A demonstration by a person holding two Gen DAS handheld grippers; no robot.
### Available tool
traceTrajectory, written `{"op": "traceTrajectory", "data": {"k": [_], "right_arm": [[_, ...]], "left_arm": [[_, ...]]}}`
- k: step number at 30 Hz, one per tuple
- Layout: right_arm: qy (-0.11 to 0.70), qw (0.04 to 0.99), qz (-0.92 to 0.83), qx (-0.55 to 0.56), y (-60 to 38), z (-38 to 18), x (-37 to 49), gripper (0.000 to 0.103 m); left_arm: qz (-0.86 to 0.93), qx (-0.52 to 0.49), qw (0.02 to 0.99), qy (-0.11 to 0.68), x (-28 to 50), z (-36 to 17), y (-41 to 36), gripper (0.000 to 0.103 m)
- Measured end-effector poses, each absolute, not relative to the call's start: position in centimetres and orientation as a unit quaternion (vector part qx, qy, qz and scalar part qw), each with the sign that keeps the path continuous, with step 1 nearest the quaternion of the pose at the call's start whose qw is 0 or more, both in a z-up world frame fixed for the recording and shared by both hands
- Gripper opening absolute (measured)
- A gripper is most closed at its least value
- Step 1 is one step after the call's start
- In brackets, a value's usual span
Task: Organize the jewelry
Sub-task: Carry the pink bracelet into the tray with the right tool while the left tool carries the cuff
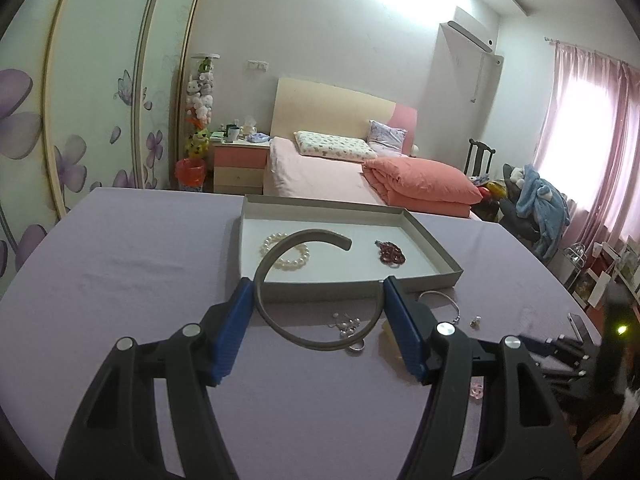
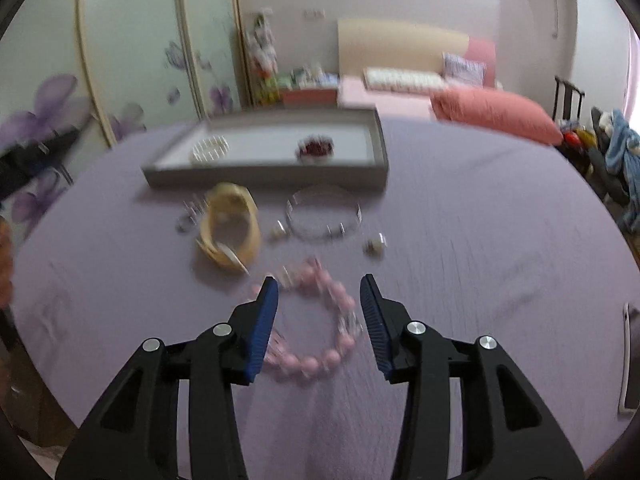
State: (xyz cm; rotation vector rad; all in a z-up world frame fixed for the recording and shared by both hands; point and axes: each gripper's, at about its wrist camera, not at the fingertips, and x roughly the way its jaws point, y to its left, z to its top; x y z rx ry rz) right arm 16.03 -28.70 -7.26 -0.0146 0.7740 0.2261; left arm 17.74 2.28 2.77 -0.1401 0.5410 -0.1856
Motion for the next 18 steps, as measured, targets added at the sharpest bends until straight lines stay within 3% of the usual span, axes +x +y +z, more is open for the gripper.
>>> {"op": "traceTrajectory", "data": {"k": [5, 8, 13, 15, 18], "right_arm": [[0.410, 0.908, 0.081, -0.016, -28.8, -9.0, 16.8, 0.043], [0.436, 0.897, 0.079, -0.017, -29.0, -10.2, 17.1, 0.031], [0.428, 0.900, 0.077, 0.008, -29.8, -10.4, 17.6, 0.030], [0.426, 0.902, 0.072, -0.012, -29.4, -10.3, 17.6, 0.019], [0.422, 0.903, 0.074, -0.015, -29.4, -10.1, 17.0, 0.019]], "left_arm": [[-0.087, -0.070, 0.958, 0.264, 17.6, 3.0, 2.5, 0.064], [-0.086, -0.069, 0.958, 0.265, 17.6, 3.0, 2.6, 0.064], [-0.084, -0.068, 0.958, 0.267, 17.8, 2.9, 2.5, 0.064], [-0.084, -0.066, 0.958, 0.267, 17.7, 3.0, 2.6, 0.064], [-0.085, -0.066, 0.958, 0.265, 17.6, 3.0, 2.8, 0.064]]}}
